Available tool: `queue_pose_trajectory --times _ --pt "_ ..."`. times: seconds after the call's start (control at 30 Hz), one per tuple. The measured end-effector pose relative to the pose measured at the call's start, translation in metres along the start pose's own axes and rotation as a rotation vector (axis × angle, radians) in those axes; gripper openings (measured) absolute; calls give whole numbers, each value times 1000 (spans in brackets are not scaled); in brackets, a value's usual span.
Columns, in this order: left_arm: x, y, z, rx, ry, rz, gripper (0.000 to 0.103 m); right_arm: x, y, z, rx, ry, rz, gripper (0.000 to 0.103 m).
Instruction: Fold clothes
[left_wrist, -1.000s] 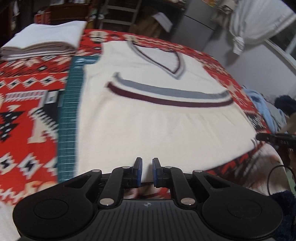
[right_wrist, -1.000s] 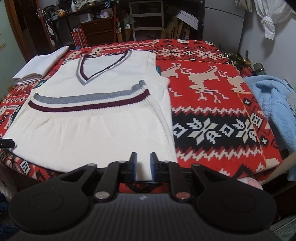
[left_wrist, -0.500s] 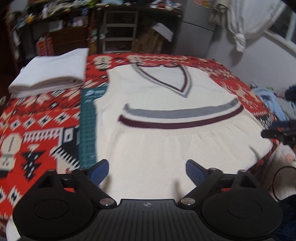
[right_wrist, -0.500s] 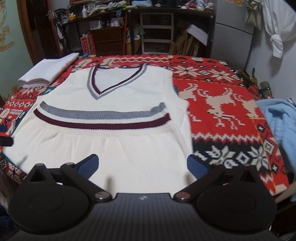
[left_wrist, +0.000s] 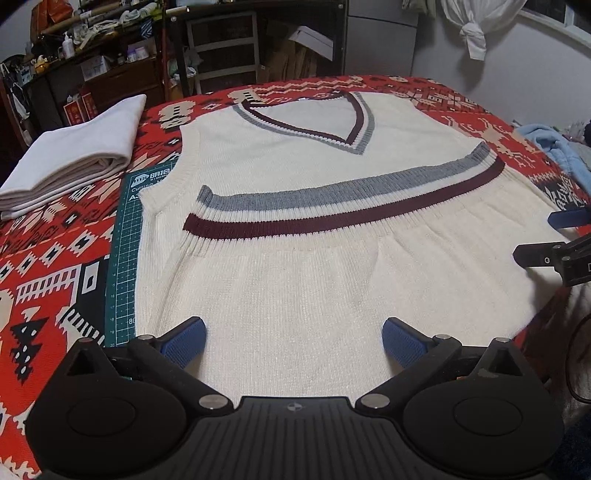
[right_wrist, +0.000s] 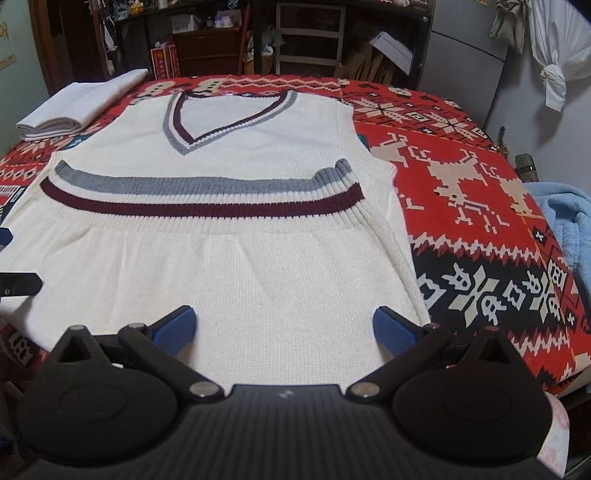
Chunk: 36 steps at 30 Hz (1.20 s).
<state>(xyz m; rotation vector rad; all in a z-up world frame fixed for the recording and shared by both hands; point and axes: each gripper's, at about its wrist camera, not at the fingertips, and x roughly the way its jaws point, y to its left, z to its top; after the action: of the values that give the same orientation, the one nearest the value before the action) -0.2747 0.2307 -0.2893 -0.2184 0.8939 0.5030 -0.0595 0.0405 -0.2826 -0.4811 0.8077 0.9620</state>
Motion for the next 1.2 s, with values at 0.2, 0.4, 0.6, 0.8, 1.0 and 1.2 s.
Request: queue_pose_trajectory --times 0.2,0.4,0.6,0.8,1.0,1.2 --pt "1 -1 -1 1 -7 0 103 -2 0 -6 4 -42 -6 103" --pt "-1 -4 -6 -9 -48 22 103 -3 1 -12 8 -85 -12 103" --pt "-2 -6 -9 -15 -72 25 103 -5 -1 -15 11 -98 -1 103" --pt "-21 4 -1 -19 -126 28 76 -24 -14 -3 50 -122 81 81" --pt "-33 35 35 -65 -193 -66 36 -40 -35 37 0 -199 144 33" --pt "12 70 62 -160 -114 -140 8 5 -61 73 42 -125 126 7"
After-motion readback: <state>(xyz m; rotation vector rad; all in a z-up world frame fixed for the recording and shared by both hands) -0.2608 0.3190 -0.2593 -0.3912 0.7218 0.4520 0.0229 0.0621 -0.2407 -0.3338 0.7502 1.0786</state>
